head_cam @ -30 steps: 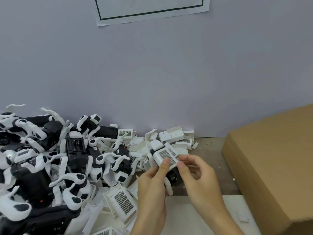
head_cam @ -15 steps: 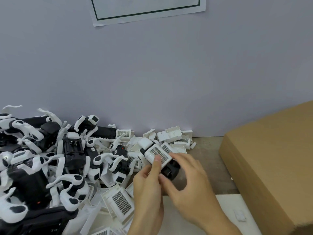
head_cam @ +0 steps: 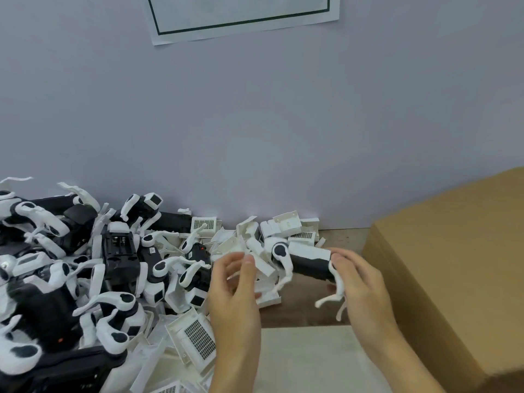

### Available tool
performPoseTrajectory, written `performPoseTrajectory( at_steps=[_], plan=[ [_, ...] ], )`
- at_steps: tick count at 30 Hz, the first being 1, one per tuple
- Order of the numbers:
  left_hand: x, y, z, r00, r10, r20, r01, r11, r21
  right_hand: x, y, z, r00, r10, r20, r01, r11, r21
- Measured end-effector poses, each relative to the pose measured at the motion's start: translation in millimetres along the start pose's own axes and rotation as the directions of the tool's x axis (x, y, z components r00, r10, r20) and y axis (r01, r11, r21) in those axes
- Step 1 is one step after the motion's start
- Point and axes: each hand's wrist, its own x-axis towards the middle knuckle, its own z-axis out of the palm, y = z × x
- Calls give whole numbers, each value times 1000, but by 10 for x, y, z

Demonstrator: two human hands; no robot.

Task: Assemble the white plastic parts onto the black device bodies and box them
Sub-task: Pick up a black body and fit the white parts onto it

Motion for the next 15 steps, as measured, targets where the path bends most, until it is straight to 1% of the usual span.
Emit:
performPoseTrajectory(
  at_steps=[1, 3, 4, 5, 6, 7, 8, 9, 10, 11, 12, 13, 15],
  plan=[
    [-13, 5, 7, 996, -42, 76, 44, 999, -30, 7, -8, -29, 997, 61, 50, -63, 996, 55],
    [-40, 7, 24, 962, -139, 235, 161, 984, -75, 13, -22, -45, 963, 219, 160, -238, 965, 109],
    [-48, 22, 27, 945, -164, 284, 198, 976, -94, 41, -17, -33, 936, 290, 201, -312, 946, 86],
    [-43, 24, 21, 939, -162, 303, 204, 973, -112, 59, -1, -30, 905, 349, 243, -372, 927, 54],
    [-32, 27, 14, 943, -152, 298, 195, 973, -122, 63, 16, -43, 873, 380, 306, -402, 916, 9],
    [-19, 23, 4, 947, -141, 287, 185, 974, -130, 26, 84, -100, 834, 354, 424, -388, 922, -6],
    [-9, 24, -2, 951, -137, 278, 180, 974, -135, -9, 81, -129, 808, 336, 485, -378, 926, -12],
    [-4, 20, -9, 953, -135, 272, 177, 975, -135, -11, 31, -126, 796, 333, 506, -366, 930, -35],
    [-3, 23, -16, 956, -133, 263, 173, 976, -133, 18, -20, -81, 820, 340, 461, -336, 937, -93],
    [-7, 32, -14, 958, -130, 254, 167, 977, -130, 37, -45, -51, 866, 311, 391, -279, 950, -136],
    [-13, 44, -11, 961, -127, 245, 160, 980, -120, 39, -85, -48, 911, 249, 328, -203, 965, -168],
    [-16, 52, -10, 963, -123, 240, 152, 983, -107, 22, -99, -82, 936, 179, 302, -121, 972, -202],
    [-20, 60, -12, 966, -118, 231, 142, 986, -92, -14, -180, -155, 935, 71, 346, 45, 948, -316]
  ],
)
